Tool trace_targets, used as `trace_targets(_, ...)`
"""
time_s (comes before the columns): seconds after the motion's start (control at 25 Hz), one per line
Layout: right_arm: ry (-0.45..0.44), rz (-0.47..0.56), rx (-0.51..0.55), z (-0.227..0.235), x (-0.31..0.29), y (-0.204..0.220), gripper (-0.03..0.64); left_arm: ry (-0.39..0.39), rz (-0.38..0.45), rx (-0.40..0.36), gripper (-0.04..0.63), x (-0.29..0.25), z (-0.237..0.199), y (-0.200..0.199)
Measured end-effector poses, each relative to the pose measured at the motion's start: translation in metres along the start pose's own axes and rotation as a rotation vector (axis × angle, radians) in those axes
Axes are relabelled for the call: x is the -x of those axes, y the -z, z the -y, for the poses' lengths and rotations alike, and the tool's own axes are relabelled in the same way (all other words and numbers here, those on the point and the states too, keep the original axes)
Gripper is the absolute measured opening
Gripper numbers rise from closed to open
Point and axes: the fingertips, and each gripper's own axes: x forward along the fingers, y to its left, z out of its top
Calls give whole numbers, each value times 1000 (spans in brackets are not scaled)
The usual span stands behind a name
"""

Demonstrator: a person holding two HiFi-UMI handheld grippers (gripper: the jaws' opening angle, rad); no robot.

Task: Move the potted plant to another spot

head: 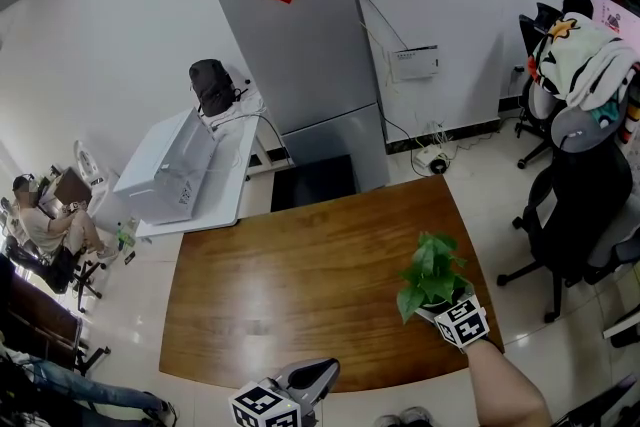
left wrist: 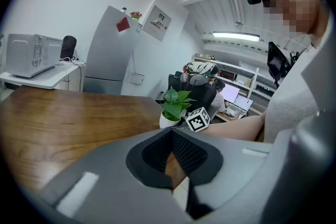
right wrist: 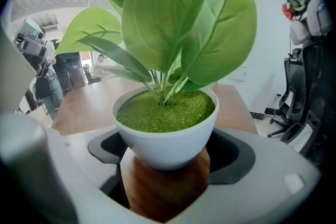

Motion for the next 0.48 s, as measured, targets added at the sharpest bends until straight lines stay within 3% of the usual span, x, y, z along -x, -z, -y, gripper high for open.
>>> trace_targets(0.48, -55, 36, 4, -12, 25, -22, 449, -12, 8, 15, -3, -9, 11, -1)
